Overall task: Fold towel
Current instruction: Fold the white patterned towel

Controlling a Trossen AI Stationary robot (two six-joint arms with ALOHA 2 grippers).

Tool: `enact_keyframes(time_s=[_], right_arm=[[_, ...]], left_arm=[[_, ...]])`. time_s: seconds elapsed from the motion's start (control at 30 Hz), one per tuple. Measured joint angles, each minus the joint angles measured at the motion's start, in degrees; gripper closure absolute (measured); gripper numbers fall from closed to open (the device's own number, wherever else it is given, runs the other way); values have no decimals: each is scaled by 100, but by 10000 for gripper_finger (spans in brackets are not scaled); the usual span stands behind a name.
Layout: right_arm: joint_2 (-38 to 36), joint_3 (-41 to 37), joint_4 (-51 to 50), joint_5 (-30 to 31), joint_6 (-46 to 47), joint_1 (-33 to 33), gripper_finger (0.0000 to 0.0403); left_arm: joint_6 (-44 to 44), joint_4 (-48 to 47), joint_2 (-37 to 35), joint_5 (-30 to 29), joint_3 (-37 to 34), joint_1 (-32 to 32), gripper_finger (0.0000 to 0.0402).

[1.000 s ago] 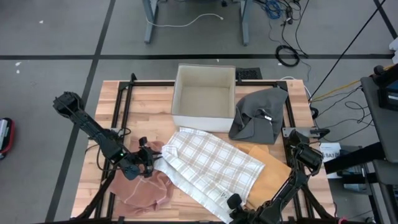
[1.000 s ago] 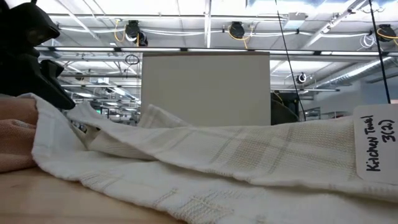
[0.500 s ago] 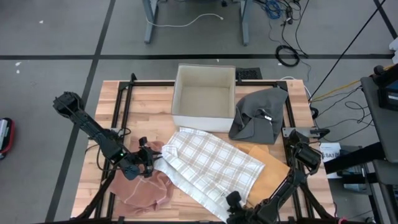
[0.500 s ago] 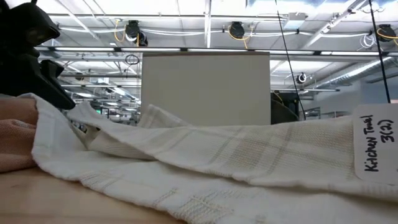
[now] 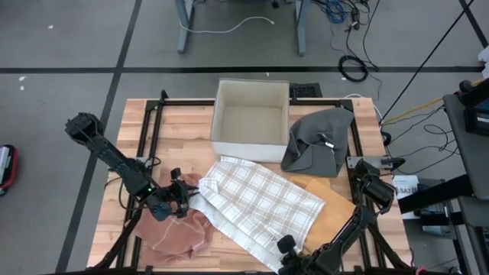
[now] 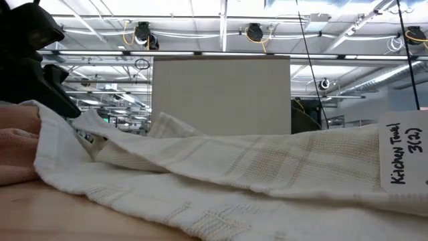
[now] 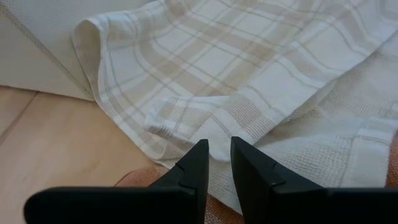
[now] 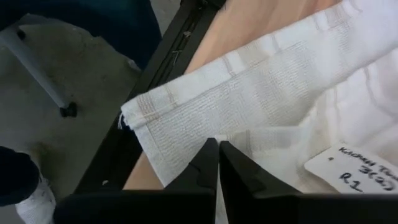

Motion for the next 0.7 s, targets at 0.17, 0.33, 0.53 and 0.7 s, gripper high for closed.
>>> enact_keyframes(time_s=[0.17,0.33,0.53,0.7], right_arm=[[-99,193,29,46,-78,37,402],[-99,377,212,-229,-103,110,403],[-99,377,346,-618,0,196,403],[-97,377,342,-660,-40,181,403]], left_arm=[[0,-2,0,0,0,0,328],[2,0,0,2,0,0,328],[27,91,0,34,0,-22,328],[476,424,0,277,0,-90,328]])
